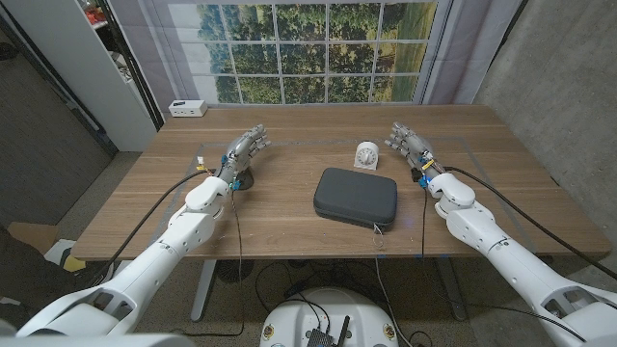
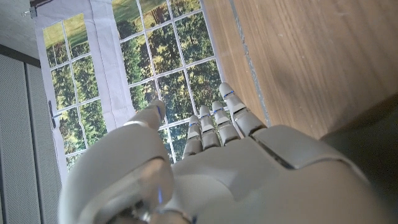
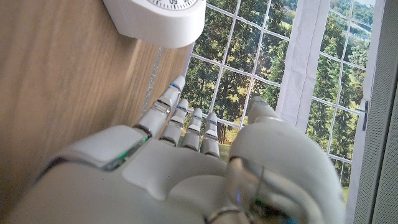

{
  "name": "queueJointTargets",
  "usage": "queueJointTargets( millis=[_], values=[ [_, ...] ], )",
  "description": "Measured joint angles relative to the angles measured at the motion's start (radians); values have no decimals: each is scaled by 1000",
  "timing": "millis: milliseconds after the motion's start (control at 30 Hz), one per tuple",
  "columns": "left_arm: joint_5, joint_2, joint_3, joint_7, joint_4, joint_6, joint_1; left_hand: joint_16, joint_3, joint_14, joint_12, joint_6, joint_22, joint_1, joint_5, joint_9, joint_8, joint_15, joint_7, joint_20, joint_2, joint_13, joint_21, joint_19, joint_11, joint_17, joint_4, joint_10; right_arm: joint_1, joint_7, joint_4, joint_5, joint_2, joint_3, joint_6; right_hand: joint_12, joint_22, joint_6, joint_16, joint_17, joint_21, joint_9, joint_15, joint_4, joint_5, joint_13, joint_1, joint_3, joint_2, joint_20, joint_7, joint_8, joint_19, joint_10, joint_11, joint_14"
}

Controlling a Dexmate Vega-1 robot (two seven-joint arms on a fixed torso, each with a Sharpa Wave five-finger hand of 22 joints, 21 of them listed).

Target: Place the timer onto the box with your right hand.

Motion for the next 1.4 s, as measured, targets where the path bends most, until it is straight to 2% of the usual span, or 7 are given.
queueJointTargets(
  millis=[233,333,367,533,667,1033,1400],
  values=[
    [-2,12,-6,-8,-6,-7,15,0,0,0,0,6,0,5,0,0,0,0,-1,0,5,0,0,0,-5,0,0,5,9,-13,-72,-39,-57,-14,-83,0,5,-2,0,-5,0,3,-2,-43,0,5,28,-11,-26,0,-6,0,-7,5,5,5],
    [-2,17,-8,-8,-14,-7,22,0,0,5,0,9,0,5,0,0,0,-5,2,0,5,0,0,0,-5,0,0,5,9,-17,-72,-62,-57,-14,-148,0,4,-4,0,-5,0,5,-2,-50,0,9,36,-18,-34,11,-8,0,-19,15,15,5],
    [-3,18,-9,-9,-16,-12,24,0,0,5,0,9,0,5,0,0,0,-5,2,0,5,0,0,0,-2,0,0,8,26,-18,-148,-69,-117,-30,-166,5,4,-4,0,-5,0,5,-2,-54,0,9,36,-22,-33,16,-7,0,-24,20,20,5],
    [-3,23,-11,-9,-25,-15,32,0,3,11,0,14,0,5,0,0,0,0,-3,0,5,0,0,0,-4,0,-3,15,53,-20,-227,-103,-171,-51,-288,8,4,-8,0,-2,-5,5,-2,-67,0,18,39,-27,-37,48,-4,0,-56,25,25,16],
    [-3,26,-11,-10,-27,-19,36,0,3,11,0,15,0,5,0,0,0,-1,-2,0,5,0,0,0,-4,0,-3,15,84,-21,-287,-133,-208,-77,-407,8,4,-4,0,-2,-5,4,-2,-72,0,18,39,-32,-45,51,0,8,-64,25,25,26],
    [-2,36,-12,-28,-34,-20,35,0,7,16,0,24,0,5,0,0,0,-5,-2,0,5,0,-6,0,0,-3,-7,18,225,23,-420,-257,-278,-201,-746,14,4,-13,0,2,-5,4,-3,-86,0,32,38,-46,-73,64,10,8,-101,18,40,21],
    [-7,47,-12,-44,-36,-14,32,0,12,16,0,24,0,5,0,1,0,-5,-2,0,5,0,-6,0,-2,-3,-12,23,383,106,-491,-422,-297,-364,-972,21,4,17,0,2,-5,6,-1,-102,4,45,56,-51,-91,70,9,20,-117,16,41,13]
  ],
)
